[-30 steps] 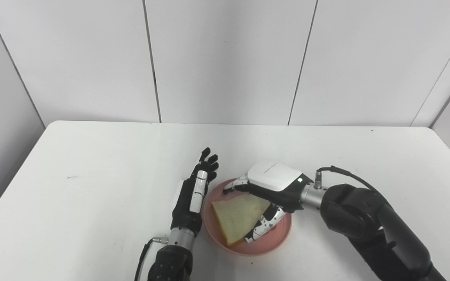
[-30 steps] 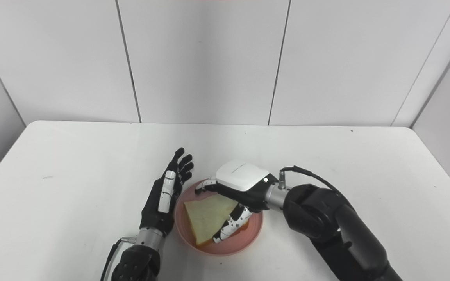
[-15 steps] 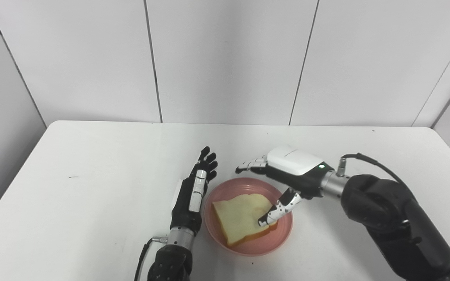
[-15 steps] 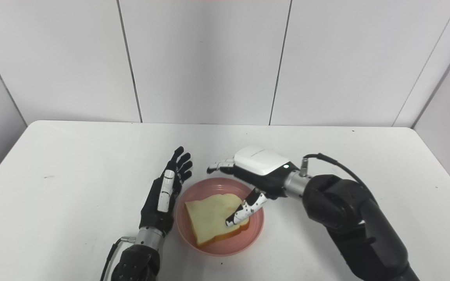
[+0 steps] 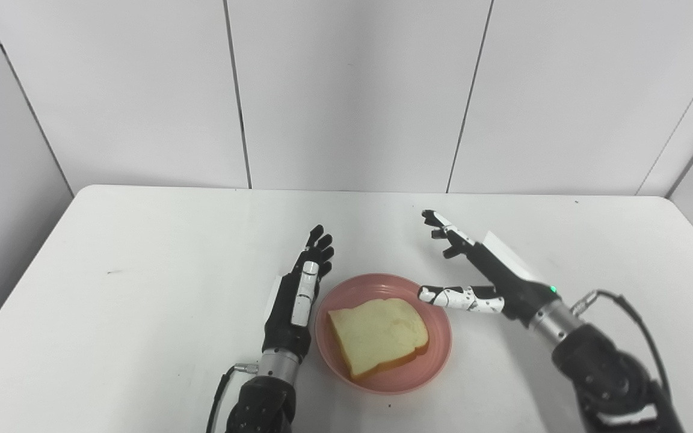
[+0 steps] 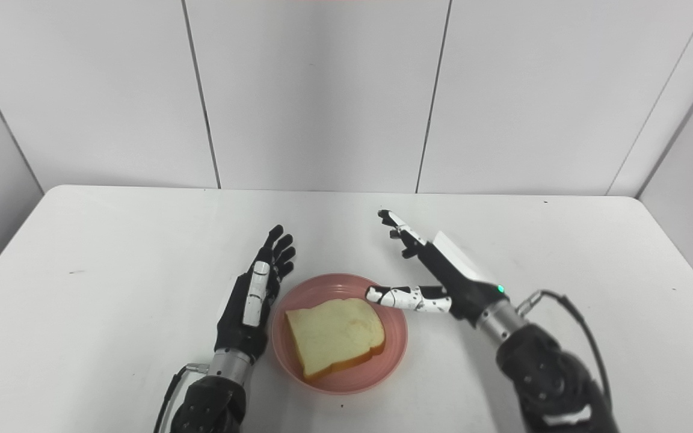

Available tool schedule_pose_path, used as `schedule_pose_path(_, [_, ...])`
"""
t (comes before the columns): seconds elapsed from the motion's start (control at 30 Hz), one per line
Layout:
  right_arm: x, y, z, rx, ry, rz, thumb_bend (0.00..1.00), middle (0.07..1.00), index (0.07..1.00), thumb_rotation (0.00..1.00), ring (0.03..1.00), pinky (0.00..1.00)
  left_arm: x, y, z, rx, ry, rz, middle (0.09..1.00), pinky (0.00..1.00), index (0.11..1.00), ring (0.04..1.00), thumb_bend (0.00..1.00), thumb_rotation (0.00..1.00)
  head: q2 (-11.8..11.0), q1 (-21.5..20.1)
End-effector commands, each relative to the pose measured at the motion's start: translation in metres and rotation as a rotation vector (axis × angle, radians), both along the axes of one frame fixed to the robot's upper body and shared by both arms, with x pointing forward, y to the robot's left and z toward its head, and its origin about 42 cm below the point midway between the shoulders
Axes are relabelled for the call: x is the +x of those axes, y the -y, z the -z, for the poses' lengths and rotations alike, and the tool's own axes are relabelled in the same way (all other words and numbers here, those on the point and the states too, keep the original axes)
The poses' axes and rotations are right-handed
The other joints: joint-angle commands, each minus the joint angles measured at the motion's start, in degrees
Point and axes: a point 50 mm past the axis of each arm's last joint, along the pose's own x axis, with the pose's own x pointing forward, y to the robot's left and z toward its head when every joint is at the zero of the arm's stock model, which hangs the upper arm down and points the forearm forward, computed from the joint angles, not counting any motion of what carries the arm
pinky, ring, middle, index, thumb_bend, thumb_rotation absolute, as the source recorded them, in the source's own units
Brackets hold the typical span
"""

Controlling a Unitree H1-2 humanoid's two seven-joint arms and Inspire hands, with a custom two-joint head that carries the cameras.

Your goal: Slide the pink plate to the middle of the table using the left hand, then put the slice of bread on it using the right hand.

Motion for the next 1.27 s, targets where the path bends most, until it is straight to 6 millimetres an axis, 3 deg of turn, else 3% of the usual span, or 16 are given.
schedule_pose_path(0.0, [0.005, -0.002, -0.017, 0.097, 0.080, 0.029, 0.55, 0.985, 1.000, 0.99, 0.966, 0.90, 0.001, -0.005, -0.007, -0.016, 0.035, 0.005, 0.958, 0.97, 0.939, 0.956, 0.70, 1.00, -0.05, -0.03])
schedule_pose_path(0.57, [0.007, -0.006, 0.028, 0.670, -0.005, 0.133, 0.65, 1.000, 1.000, 1.00, 1.000, 1.00, 0.003, -0.010, -0.007, -0.007, 0.042, 0.001, 0.953, 0.97, 0.946, 0.958, 0.71, 1.00, -0.31, -0.71])
schedule_pose_path(0.87, [0.001, -0.011, 0.045, 0.771, -0.057, 0.177, 0.57, 1.000, 1.000, 1.00, 1.000, 1.00, 0.003, -0.013, -0.006, -0.024, 0.039, 0.007, 0.961, 0.99, 0.947, 0.968, 0.69, 1.00, -0.46, -0.95])
schedule_pose_path(1.23, [-0.004, -0.019, 0.057, 0.795, -0.118, 0.171, 0.56, 1.000, 1.000, 0.99, 1.000, 1.00, 0.000, -0.020, -0.009, -0.020, 0.039, 0.001, 0.983, 0.99, 0.964, 0.984, 0.68, 1.00, 0.28, 0.26])
